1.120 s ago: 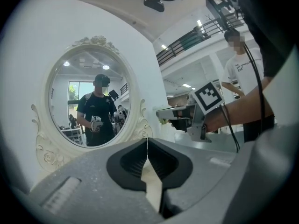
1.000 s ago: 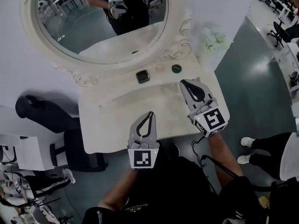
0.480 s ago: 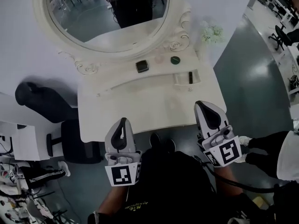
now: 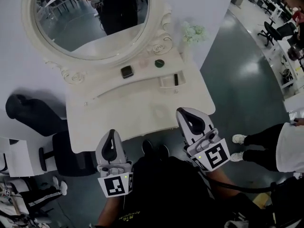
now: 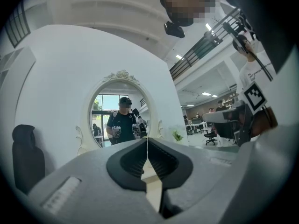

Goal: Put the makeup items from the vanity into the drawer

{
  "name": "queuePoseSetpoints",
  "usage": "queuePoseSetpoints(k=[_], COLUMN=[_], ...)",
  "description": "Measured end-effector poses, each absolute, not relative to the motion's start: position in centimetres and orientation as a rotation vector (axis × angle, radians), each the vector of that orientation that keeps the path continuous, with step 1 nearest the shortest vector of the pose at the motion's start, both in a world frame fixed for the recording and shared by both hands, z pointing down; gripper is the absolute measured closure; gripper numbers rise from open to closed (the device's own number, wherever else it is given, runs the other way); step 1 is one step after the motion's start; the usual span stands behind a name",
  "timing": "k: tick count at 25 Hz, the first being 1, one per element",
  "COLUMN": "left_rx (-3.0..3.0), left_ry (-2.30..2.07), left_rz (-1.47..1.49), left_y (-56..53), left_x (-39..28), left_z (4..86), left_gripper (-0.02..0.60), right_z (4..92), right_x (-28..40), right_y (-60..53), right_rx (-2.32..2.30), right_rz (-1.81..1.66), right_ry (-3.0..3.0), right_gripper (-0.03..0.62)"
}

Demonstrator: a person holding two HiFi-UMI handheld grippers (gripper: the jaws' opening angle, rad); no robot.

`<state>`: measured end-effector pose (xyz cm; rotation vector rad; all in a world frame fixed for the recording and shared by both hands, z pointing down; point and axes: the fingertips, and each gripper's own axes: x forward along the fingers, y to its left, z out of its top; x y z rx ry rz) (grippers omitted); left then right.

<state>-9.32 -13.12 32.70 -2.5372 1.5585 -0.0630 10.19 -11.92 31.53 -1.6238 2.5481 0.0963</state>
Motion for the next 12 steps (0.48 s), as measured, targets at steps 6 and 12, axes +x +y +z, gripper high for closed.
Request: queuePoseSetpoints(k=[6, 12], left_rx=[-2.544, -2.549], left_ry=[1.551, 1.561], left_rz=[-0.042, -0.057], left_y=[-12.82, -12.51], left_x=[-8.70, -8.62], left_z=[32.38, 32.59], left_gripper=[0.560, 0.560], right_z=[30.76, 30.72], right_x=[10.58, 10.78], right_y=[-11.18, -10.94], right_rx=[-1.634, -1.644], right_rz=[0.122, 0.107], right_ry=[2.539, 2.525], right_gripper=[0.591, 0.591])
